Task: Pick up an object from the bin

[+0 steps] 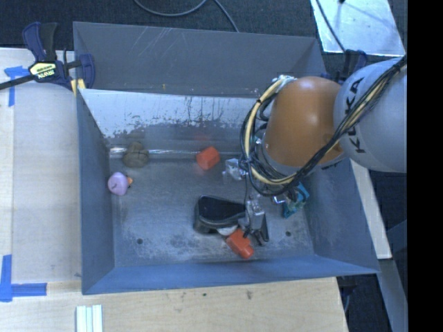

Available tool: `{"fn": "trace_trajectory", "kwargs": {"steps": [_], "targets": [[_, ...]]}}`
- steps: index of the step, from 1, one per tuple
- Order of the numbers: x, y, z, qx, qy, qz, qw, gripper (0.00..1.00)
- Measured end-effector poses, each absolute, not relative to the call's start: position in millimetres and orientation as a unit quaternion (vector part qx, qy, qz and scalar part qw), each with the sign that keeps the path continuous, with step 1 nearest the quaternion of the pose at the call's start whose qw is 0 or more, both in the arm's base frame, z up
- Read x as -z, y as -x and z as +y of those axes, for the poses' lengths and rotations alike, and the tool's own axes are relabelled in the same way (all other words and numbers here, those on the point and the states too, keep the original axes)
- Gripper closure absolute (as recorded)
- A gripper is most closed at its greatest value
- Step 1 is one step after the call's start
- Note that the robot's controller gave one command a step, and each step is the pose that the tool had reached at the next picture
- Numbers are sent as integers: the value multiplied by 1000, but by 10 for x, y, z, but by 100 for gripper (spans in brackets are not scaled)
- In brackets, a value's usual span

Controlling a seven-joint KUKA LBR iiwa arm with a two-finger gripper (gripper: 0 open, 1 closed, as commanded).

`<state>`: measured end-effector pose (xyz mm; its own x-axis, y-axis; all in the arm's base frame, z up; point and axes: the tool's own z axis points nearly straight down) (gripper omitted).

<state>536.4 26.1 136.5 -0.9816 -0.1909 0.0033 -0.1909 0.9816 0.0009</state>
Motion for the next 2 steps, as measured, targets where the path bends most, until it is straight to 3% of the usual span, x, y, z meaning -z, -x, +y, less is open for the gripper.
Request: {"fn": "trace_trajectory", "kwargs": {"steps": [1, 2], "targets": [[-1080, -5263, 353, 0, -73, -997, -5, 0], [-771, -5216, 409, 0, -87, -996, 1, 0]]}}
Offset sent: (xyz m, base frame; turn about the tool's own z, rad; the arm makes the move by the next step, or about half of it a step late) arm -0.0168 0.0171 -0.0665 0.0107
